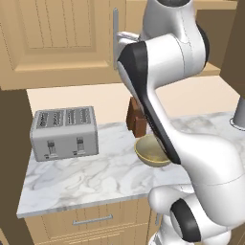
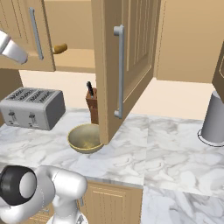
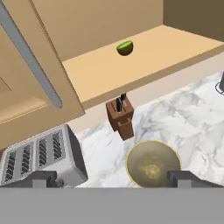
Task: Open the cabinet. Pick the orange and kiwi from the cabinet and place them into the bowl. Then close the cabinet.
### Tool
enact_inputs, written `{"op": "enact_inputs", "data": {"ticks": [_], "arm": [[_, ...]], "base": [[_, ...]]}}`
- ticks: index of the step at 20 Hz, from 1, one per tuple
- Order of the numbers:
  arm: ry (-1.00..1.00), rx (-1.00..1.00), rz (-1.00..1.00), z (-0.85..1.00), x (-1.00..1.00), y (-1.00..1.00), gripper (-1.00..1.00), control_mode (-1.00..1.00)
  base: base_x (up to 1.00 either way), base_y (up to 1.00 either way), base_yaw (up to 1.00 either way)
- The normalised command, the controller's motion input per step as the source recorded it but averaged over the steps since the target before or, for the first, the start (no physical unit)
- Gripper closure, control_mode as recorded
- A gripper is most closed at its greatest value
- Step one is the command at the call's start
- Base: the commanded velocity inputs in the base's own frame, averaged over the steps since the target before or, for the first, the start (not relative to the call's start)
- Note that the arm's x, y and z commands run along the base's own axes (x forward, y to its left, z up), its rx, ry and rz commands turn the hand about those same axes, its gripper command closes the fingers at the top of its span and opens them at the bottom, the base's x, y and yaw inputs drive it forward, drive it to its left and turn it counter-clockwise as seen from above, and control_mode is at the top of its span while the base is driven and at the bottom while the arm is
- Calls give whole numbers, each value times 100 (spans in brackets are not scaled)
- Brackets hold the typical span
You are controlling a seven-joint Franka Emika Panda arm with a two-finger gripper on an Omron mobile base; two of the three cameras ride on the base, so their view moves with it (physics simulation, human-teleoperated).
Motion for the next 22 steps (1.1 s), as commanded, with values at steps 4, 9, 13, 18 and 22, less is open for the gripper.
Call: {"op": "enact_inputs", "data": {"ticks": [4,9,13,18,22], "arm": [[-2,0,16,0,25,9,-100,-100],[-15,0,13,0,21,20,-100,-100],[-8,0,14,0,22,10,-100,-100],[0,0,9,0,25,0,-100,-100],[-4,0,2,0,28,0,-100,-100]], "base": [[0,0,0],[0,0,0],[0,0,0],[0,0,0],[0,0,0]]}}
